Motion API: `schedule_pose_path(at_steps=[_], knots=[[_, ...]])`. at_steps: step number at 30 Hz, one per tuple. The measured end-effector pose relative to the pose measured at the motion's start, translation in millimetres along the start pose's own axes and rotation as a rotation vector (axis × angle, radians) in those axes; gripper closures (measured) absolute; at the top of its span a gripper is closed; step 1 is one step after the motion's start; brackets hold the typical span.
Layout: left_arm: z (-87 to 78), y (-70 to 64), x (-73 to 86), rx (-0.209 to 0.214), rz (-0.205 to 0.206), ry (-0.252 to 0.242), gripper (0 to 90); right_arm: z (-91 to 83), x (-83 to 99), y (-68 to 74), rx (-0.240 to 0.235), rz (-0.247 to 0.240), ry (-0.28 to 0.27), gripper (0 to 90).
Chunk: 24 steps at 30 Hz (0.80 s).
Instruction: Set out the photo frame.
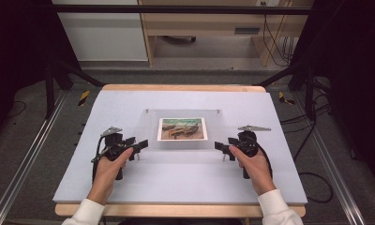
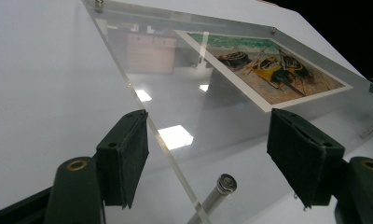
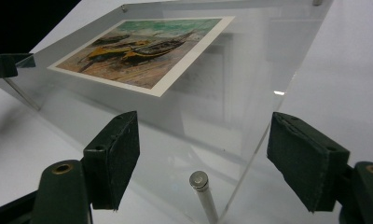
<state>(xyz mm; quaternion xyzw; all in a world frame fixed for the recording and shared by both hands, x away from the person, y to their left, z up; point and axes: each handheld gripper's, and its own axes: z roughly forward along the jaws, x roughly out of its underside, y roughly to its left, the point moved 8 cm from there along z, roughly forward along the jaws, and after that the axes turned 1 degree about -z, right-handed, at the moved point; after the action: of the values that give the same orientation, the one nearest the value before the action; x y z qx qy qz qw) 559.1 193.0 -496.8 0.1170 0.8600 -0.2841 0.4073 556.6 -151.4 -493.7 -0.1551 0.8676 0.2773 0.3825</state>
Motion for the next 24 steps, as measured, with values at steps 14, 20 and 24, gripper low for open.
schedule_pose_path(at_steps=[14, 20, 24], knots=[[0.1, -2.0, 0.9, 0.004, -0.006, 0.008, 25.6, 0.6, 1.5, 0.3, -0.011, 0.041, 0.010, 23.9], [1.1, -1.7, 1.9, 0.015, -0.023, 0.014, 23.9, 0.7, 2.4, 0.9, -0.016, 0.058, 0.019, 23.1], [1.2, -1.6, 2.0, 0.017, -0.023, 0.014, 23.8, 1.1, 2.6, 0.9, -0.020, 0.061, 0.018, 22.5]])
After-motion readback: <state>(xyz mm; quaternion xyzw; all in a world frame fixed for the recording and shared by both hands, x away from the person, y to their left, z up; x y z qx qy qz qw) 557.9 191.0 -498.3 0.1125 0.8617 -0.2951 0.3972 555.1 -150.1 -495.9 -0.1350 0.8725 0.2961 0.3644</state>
